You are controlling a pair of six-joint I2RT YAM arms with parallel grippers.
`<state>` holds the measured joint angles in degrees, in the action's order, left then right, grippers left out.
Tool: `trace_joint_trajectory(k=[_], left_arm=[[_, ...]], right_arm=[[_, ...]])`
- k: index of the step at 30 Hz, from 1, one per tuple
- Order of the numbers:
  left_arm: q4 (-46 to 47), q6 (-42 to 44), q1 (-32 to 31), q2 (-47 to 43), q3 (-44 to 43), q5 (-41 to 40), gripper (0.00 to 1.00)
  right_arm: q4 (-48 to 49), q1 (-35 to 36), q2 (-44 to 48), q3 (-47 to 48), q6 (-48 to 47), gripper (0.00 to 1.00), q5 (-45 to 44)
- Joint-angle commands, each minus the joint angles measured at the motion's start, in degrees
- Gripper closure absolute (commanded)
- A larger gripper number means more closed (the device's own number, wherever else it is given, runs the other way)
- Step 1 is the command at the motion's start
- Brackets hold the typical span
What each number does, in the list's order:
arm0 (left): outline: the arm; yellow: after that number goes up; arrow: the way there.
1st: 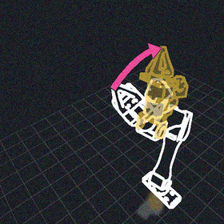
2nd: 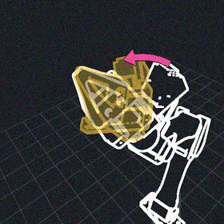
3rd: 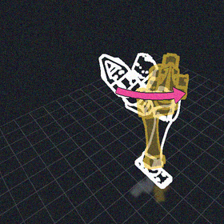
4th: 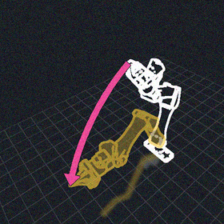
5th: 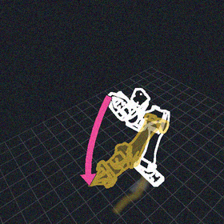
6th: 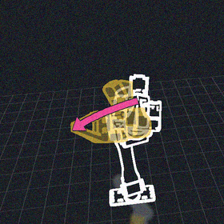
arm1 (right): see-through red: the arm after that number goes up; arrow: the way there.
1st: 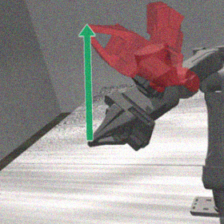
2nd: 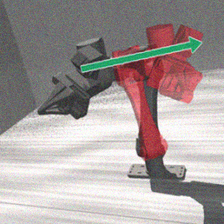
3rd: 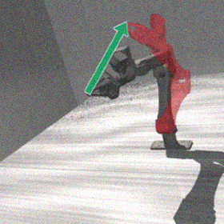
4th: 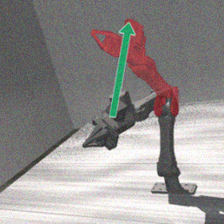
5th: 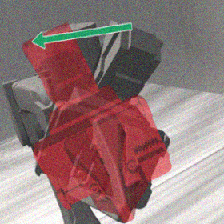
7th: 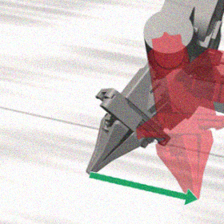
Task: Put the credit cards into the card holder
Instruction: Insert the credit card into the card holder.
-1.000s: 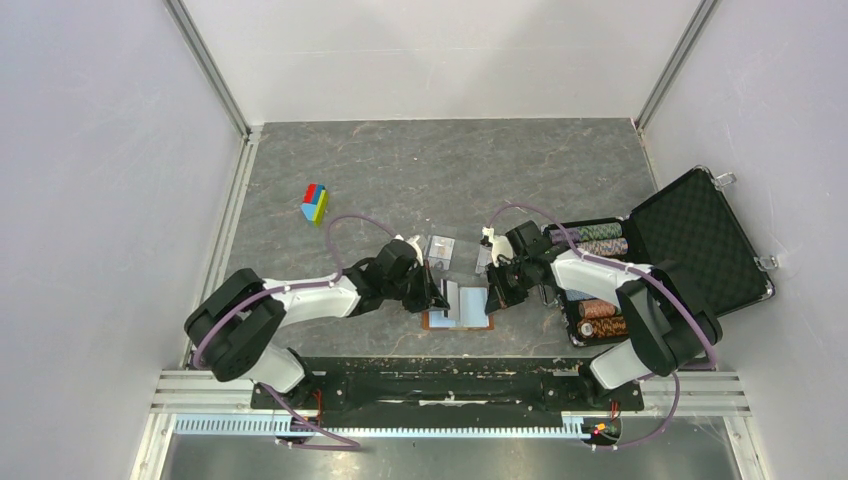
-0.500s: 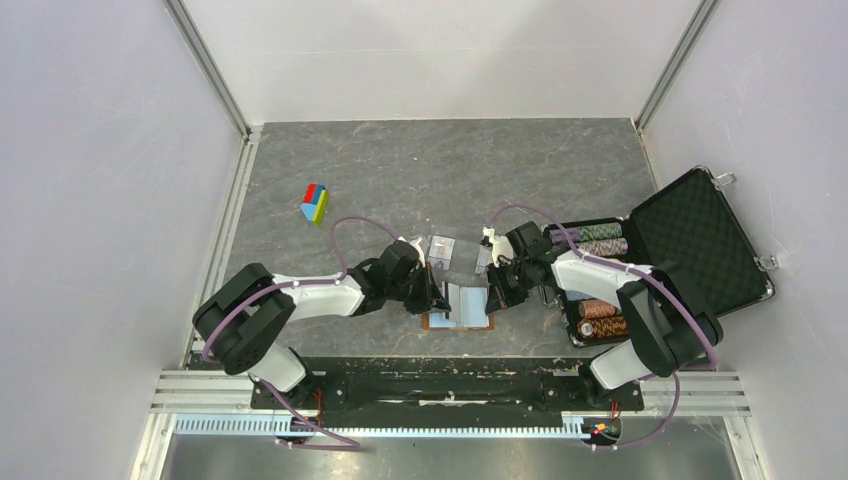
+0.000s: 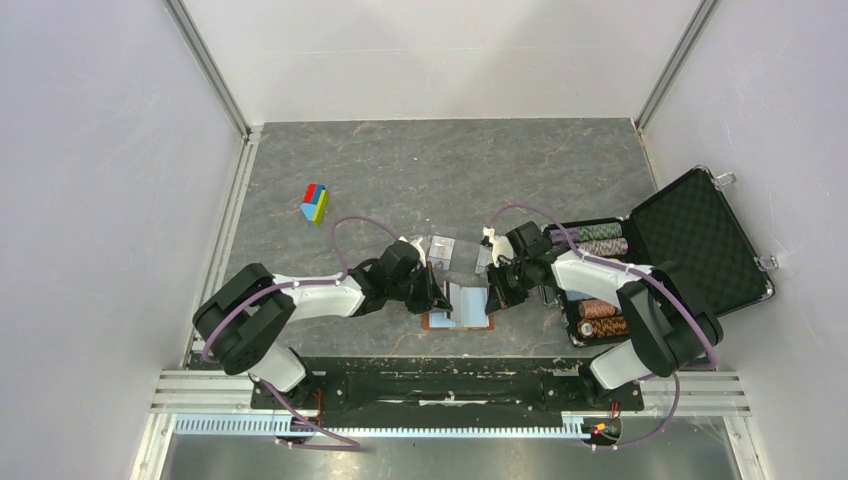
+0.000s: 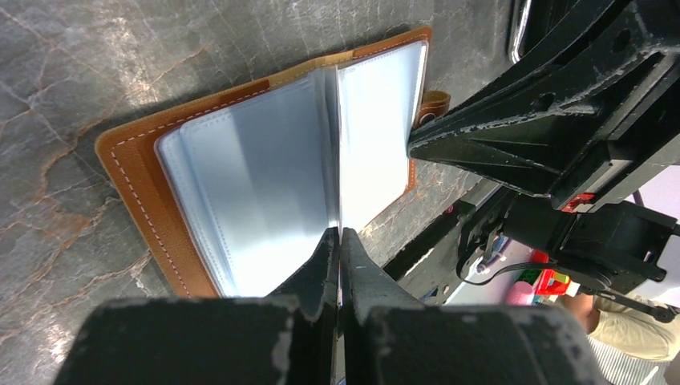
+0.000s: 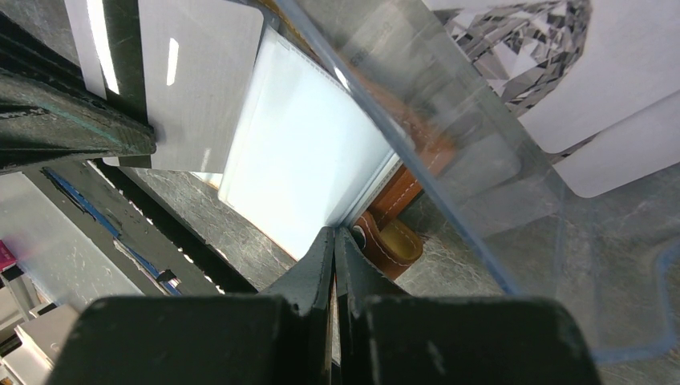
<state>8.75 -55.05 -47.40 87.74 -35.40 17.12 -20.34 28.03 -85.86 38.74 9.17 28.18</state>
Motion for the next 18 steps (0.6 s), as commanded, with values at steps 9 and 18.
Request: trace_joint_trajectory(k=[9, 18], left_arm=[[4.85, -3.64, -0.33, -4.13, -0.11, 0.92, 0.98], [2.82, -4.10, -0.33, -2.20, -0.20, -0.26, 0.98]], right_arm=[[-1.14, 0.18, -0.13, -1.21, -1.00, 1.00, -3.73], [-1.13, 0.19, -0.32, -1.26, -1.01, 1.00, -3.72]])
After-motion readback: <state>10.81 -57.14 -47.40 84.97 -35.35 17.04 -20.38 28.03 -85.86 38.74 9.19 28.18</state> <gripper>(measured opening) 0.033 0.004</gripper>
